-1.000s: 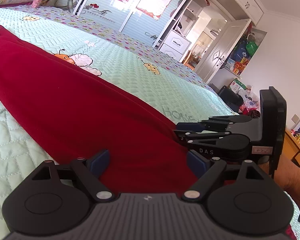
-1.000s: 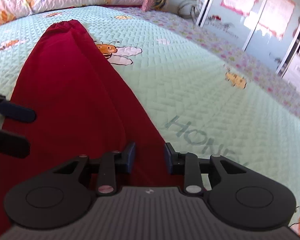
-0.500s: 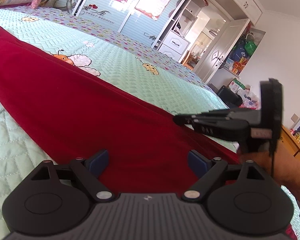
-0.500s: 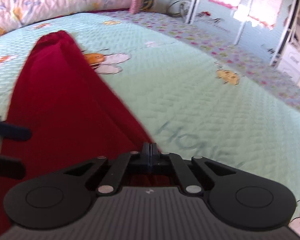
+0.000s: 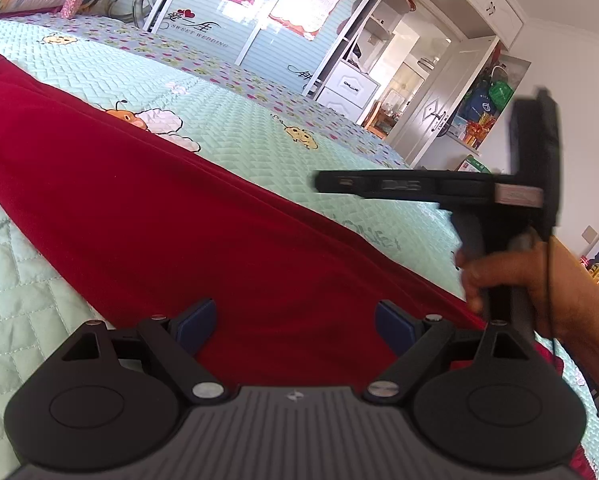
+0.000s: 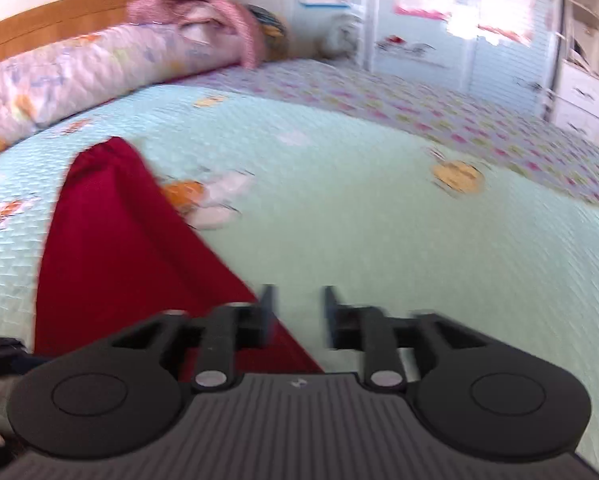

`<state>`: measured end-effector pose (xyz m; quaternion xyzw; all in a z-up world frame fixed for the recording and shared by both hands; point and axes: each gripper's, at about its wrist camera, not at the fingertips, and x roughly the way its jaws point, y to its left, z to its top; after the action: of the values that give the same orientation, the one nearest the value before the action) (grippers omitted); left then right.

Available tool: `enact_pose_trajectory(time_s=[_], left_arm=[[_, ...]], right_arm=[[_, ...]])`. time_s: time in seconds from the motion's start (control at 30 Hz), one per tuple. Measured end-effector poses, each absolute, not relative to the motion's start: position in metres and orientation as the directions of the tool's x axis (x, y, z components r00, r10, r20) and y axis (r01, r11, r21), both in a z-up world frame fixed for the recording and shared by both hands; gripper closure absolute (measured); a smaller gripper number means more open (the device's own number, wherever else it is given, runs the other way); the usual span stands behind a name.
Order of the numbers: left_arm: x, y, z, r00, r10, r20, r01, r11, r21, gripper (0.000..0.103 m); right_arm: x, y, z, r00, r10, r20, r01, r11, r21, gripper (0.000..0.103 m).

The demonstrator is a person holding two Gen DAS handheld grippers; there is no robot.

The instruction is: Fold clothes

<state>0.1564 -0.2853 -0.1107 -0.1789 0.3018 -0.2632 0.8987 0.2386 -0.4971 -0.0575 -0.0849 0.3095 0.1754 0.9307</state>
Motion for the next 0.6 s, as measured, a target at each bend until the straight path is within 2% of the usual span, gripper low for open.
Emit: enact_pose_trajectory(time_s=[0.33,0.37,0.4,0.43,0.6], left_arm=[[0.156,-0.284,-0.111,0.676,-0.587,-0.444,0.364,0.791,-0.492,0.014],[0.156,-0.284,-0.111,0.676,-0.587,-0.444,0.364,0.791,-0.492,0.014],[0.157,-0.284,-0.111,0.676,-0.588,-0.444,0.364,0.791,-0.492,0.014],[0.157,-0.284,-0.111,0.676,-0.588,-0.444,0.364,0.791,-0.492,0.014],[0.157,-0.283,-0.11,0.675,-0.59,-0.443,0.364,0.789,-0.495,0.014]], right_arm=[[0.258,-0.417,-0.088,0.695,0.251,-0.674,-0.549,0.79,-0.271,0.062],[0.257,-0.418,-0.086,0.69,0.25,-0.679,-0.546,0.795,-0.263,0.069],[0.258,-0.419,-0.085,0.682,0.254,-0.686,-0.54,0.807,-0.239,0.091],[0.26,-0.42,-0.083,0.674,0.259,-0.692,-0.534,0.818,-0.214,0.098],[0.28,-0.433,-0.083,0.667,0.256,-0.7,-0.48,0.866,-0.14,0.101]])
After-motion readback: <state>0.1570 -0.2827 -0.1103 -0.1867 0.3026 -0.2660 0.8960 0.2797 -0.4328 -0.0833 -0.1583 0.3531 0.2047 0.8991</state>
